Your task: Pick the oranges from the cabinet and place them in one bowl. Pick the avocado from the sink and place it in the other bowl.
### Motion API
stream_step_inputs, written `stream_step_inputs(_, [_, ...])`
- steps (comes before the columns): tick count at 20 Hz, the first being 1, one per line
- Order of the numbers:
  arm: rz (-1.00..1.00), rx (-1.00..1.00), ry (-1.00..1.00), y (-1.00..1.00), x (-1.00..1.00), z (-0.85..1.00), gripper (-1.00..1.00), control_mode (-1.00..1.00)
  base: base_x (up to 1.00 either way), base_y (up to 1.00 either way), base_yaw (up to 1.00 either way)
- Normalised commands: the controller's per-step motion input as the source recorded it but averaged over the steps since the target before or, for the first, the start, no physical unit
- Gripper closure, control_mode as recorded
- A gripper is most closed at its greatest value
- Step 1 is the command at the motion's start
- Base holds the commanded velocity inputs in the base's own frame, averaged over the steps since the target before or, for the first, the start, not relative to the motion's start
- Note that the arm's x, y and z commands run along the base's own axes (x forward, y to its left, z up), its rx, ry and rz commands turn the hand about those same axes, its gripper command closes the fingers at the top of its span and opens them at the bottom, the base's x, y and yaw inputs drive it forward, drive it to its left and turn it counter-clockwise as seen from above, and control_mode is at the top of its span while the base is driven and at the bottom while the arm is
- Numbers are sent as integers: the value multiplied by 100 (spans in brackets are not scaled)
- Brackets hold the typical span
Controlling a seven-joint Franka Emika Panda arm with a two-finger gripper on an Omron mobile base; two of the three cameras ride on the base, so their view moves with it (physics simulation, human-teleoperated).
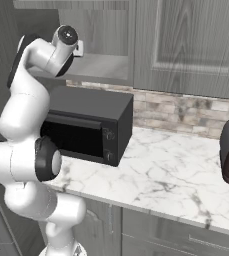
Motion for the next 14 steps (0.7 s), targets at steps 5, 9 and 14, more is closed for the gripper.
stream_step_inputs(5, [1,0,-1,-17,-55,13,100,-100,0,0,0])
stream_step_inputs(9, [0,0,0,-14,-55,9,100,-100,0,0,0])
stream_step_inputs(14, [0,-3,0,-12,-56,5,100,-100,0,0,0])
